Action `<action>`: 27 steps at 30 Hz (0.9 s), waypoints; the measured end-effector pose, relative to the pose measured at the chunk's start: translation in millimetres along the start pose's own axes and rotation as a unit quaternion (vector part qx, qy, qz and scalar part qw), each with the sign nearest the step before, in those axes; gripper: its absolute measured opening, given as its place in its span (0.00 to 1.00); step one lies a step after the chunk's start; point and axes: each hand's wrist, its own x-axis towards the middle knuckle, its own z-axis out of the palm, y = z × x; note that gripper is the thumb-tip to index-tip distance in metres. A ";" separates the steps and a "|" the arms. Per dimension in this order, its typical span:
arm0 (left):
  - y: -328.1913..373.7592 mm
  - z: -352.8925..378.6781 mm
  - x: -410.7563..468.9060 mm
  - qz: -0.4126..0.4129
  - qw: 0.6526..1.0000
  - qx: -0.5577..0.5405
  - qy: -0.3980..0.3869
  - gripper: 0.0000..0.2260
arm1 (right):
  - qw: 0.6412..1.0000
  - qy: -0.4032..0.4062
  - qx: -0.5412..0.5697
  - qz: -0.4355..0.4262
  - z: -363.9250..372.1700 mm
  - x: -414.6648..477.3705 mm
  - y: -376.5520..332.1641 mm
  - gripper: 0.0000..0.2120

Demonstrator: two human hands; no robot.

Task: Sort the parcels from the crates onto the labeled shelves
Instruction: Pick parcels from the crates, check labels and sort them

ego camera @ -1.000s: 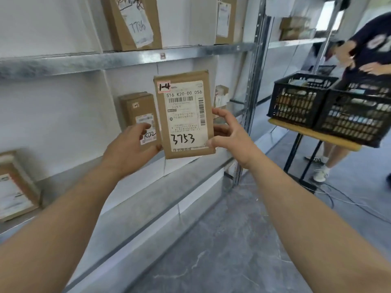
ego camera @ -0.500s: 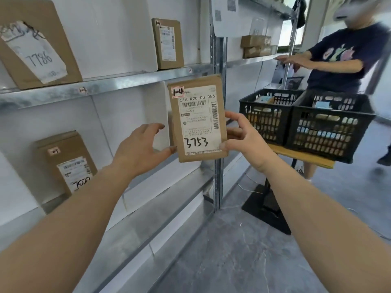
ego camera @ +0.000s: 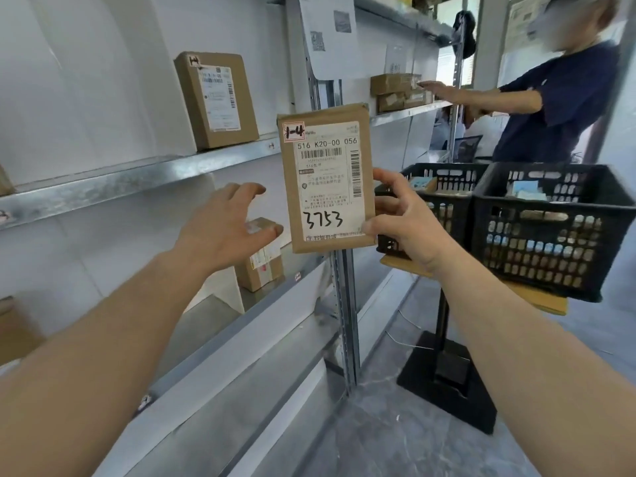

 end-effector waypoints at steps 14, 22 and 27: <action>10.9 75.4 186.4 0.045 0.999 0.011 0.027 0.32 | 0.998 0.015 -0.051 -0.021 -93.4 156.4 44.0 0.32; 9.9 76.9 233.6 0.010 0.998 0.037 0.041 0.31 | 0.998 -0.030 -0.017 -0.053 -116.7 237.6 59.2 0.32; 2.9 67.8 258.4 -0.048 0.995 0.070 0.050 0.30 | 0.994 -0.072 0.021 -0.076 -118.3 301.7 62.3 0.31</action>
